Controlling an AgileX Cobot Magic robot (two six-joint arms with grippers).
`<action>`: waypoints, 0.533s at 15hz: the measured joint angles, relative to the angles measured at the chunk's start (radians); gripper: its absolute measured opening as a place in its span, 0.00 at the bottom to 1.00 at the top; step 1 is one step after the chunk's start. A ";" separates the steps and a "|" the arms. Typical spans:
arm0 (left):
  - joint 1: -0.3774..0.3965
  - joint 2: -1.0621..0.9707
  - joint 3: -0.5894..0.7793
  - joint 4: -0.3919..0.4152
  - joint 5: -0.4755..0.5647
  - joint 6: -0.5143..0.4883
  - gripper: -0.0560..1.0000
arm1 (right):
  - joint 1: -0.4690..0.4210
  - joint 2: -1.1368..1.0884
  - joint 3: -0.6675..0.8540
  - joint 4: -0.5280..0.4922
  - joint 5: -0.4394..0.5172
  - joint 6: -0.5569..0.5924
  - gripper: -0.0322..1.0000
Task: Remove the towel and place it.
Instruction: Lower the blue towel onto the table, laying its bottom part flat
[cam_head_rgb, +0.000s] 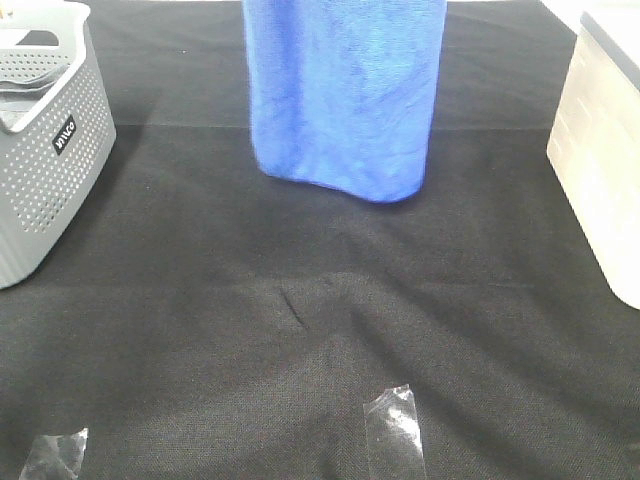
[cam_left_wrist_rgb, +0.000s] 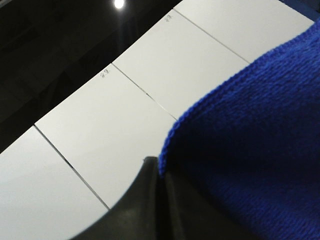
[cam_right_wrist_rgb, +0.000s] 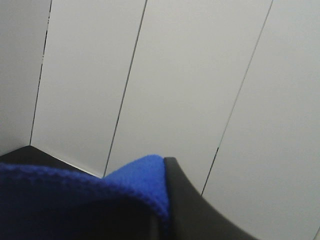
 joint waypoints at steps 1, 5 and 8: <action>0.007 0.037 -0.062 -0.012 0.000 0.003 0.05 | 0.000 0.021 0.000 0.001 -0.030 0.000 0.03; 0.049 0.317 -0.437 -0.021 0.001 0.005 0.05 | 0.000 0.181 -0.113 0.001 -0.228 0.000 0.03; 0.072 0.445 -0.618 -0.023 0.038 -0.009 0.05 | -0.006 0.272 -0.248 0.006 -0.227 0.001 0.03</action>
